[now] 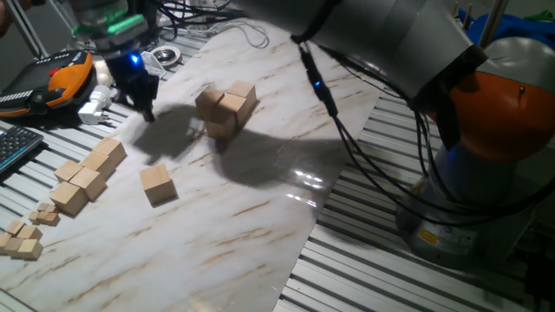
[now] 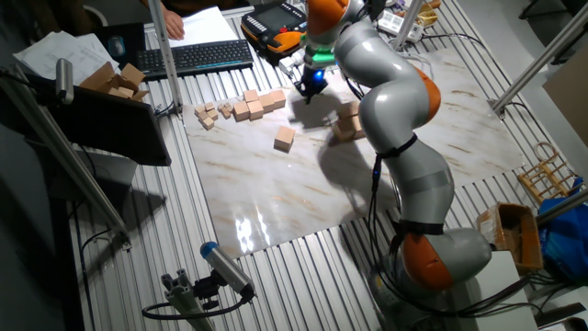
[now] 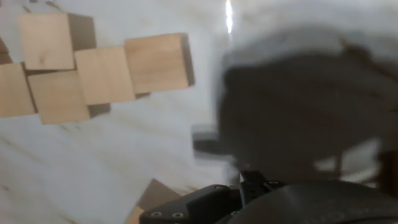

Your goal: Stack the blocks into a cross shape

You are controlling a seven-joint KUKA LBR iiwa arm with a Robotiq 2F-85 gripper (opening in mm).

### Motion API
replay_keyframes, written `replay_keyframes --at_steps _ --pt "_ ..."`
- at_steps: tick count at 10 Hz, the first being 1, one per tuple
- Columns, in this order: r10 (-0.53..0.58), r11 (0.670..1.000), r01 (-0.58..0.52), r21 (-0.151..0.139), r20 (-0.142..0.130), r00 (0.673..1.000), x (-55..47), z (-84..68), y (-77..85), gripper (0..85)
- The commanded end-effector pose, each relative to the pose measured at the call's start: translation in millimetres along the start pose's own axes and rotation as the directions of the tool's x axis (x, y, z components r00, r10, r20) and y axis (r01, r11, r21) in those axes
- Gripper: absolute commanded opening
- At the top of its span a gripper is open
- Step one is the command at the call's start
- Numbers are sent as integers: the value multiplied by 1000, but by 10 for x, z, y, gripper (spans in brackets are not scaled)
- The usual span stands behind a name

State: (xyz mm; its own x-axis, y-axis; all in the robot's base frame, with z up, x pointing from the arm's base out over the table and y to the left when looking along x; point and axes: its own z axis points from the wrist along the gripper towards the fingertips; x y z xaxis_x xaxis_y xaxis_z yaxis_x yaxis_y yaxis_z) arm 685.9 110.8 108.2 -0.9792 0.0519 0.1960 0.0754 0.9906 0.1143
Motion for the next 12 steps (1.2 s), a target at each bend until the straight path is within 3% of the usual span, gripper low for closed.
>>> replay_keyframes --at_steps 1,2,5,8,10,12 --pt "7 1000 -7 -5 3 1000 37 65 272 0" --pt "16 1000 -16 -9 8 1000 54 89 297 0" --pt "50 997 -49 -55 20 999 96 130 356 0" --pt "86 993 -82 -80 54 995 166 191 422 0" --pt "105 990 -100 -101 51 993 181 188 436 0" --pt "111 990 -106 -94 54 992 185 188 435 0"
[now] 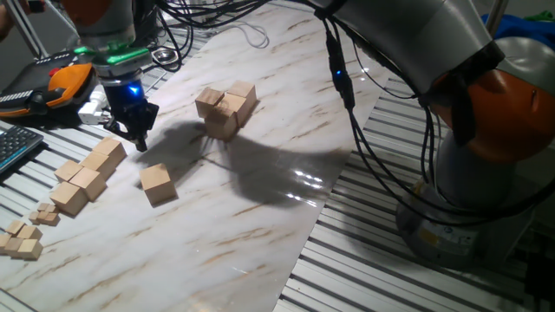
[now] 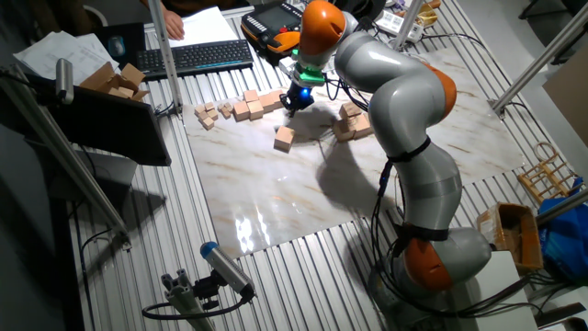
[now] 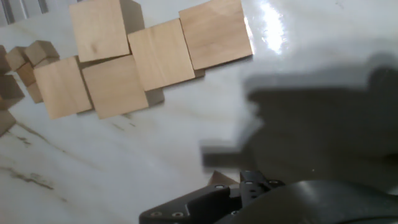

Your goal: Stack the blocks into a cross shape

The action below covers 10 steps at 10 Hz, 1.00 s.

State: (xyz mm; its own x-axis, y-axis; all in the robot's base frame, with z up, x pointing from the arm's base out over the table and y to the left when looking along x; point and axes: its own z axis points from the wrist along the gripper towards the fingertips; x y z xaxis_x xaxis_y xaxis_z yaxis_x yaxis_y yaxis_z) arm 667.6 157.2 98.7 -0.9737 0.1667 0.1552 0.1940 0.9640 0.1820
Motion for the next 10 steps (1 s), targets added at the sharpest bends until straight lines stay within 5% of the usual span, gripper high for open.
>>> replay_keyframes --at_steps 1,6,7,9,10 --pt "-3 1000 3 10 0 1000 -2 1 -5 0" --pt "-19 998 18 59 27 999 -5 0 -18 0" --pt "-36 998 36 43 2 999 -5 0 -18 0" --pt "-92 994 93 63 -11 996 -5 0 -18 0" --pt "-104 994 106 37 -48 993 -5 0 -18 0"
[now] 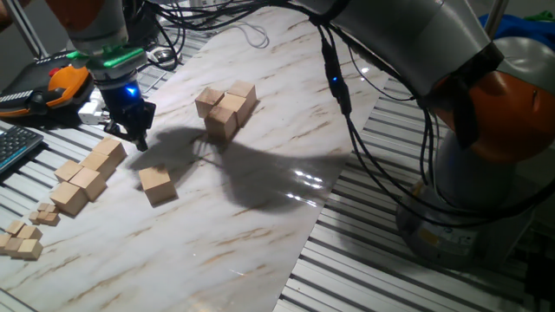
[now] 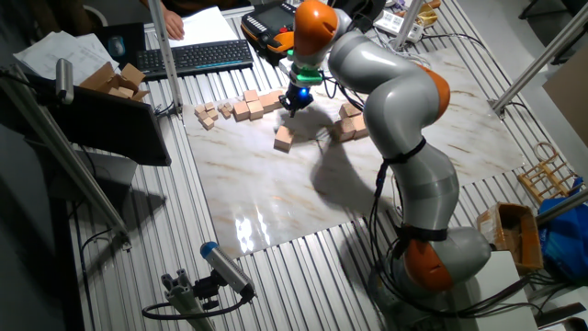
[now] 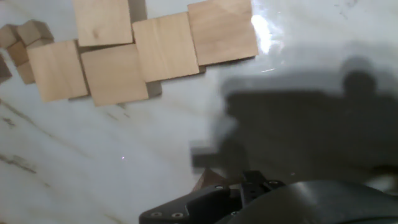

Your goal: Stack the blocks into a cross shape

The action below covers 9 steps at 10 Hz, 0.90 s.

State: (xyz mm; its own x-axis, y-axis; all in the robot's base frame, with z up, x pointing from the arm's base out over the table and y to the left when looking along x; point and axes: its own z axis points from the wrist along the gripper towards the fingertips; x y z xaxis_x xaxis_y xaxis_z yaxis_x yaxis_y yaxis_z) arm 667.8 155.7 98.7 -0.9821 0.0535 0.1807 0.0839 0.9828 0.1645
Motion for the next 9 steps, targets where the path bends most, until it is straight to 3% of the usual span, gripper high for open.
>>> replay_keyframes --at_steps 1,3,5,6,7,9 --pt "1 1000 -1 -10 -14 1000 0 4 -4 0" --pt "38 999 -38 -17 3 999 0 4 -4 0" --pt "107 991 -105 -77 13 994 16 121 184 0" --pt "138 986 -135 -93 24 990 35 160 284 0" --pt "156 985 -152 -85 36 987 52 178 371 0" --pt "190 977 -186 -103 36 981 65 161 519 0"
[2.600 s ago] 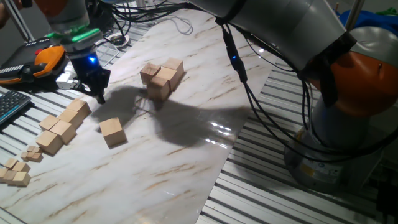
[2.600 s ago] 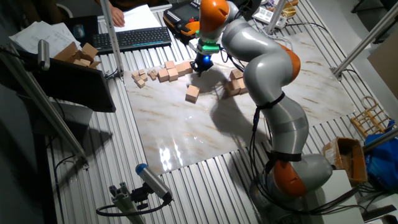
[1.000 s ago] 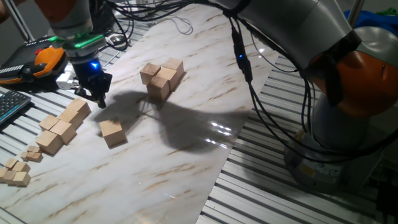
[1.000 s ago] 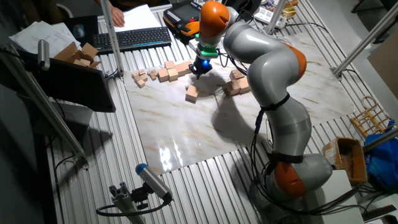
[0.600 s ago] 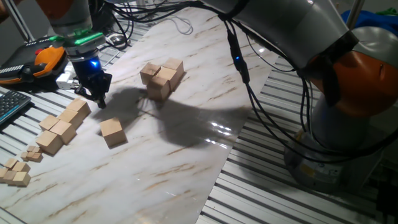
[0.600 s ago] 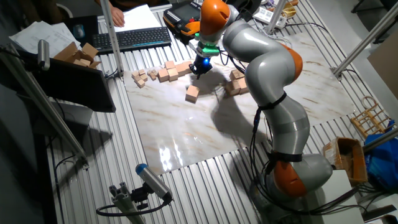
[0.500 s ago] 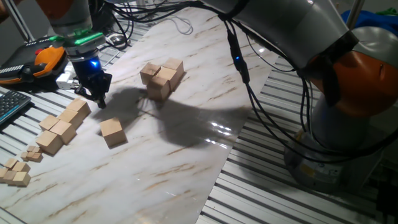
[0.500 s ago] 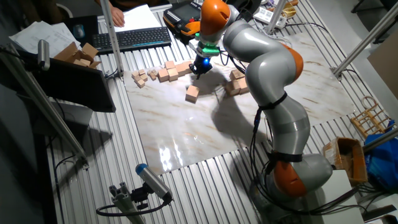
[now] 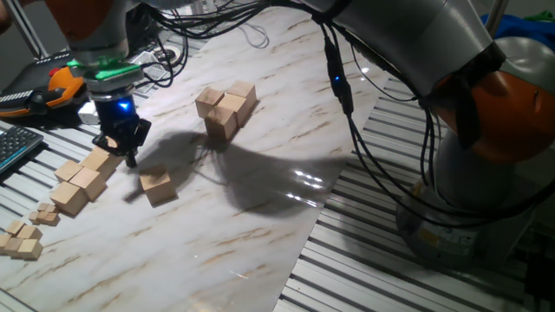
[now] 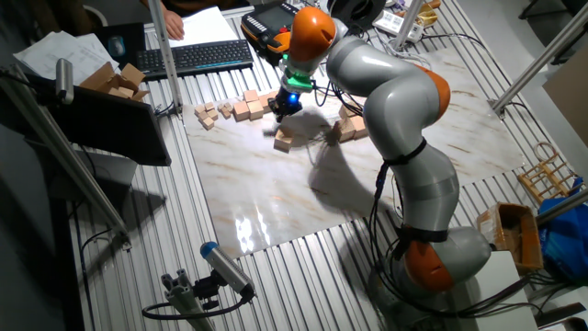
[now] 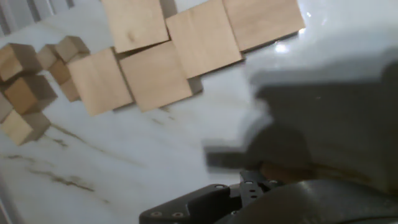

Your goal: Stack the blocks into a cross shape

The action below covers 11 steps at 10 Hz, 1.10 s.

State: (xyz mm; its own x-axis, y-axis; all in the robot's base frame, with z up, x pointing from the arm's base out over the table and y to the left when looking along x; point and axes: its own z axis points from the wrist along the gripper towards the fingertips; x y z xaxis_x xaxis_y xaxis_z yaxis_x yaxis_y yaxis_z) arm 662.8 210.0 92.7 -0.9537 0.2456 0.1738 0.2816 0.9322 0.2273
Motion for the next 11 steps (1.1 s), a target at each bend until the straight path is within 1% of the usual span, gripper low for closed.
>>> replay_keyframes --at_steps 1,2,3,4,5,6,7,8,9,10,11 --pt "9 1000 -9 -5 3 1000 22 9 49 0" --pt "16 1000 -16 -4 10 1000 48 34 90 0" --pt "18 1000 -18 4 21 1000 66 86 112 0" --pt "13 999 -14 33 31 999 85 155 130 0" --pt "-3 997 0 80 38 999 97 215 133 0" --pt "-20 994 16 112 42 999 99 274 117 0" --pt "-35 991 31 128 31 999 85 311 84 0" --pt "-65 984 62 164 13 998 52 336 23 0" --pt "-79 980 78 184 -3 997 35 351 -27 0" --pt "-83 979 84 188 -12 996 32 360 -60 0" --pt "-83 975 86 205 -22 996 50 353 -69 0"
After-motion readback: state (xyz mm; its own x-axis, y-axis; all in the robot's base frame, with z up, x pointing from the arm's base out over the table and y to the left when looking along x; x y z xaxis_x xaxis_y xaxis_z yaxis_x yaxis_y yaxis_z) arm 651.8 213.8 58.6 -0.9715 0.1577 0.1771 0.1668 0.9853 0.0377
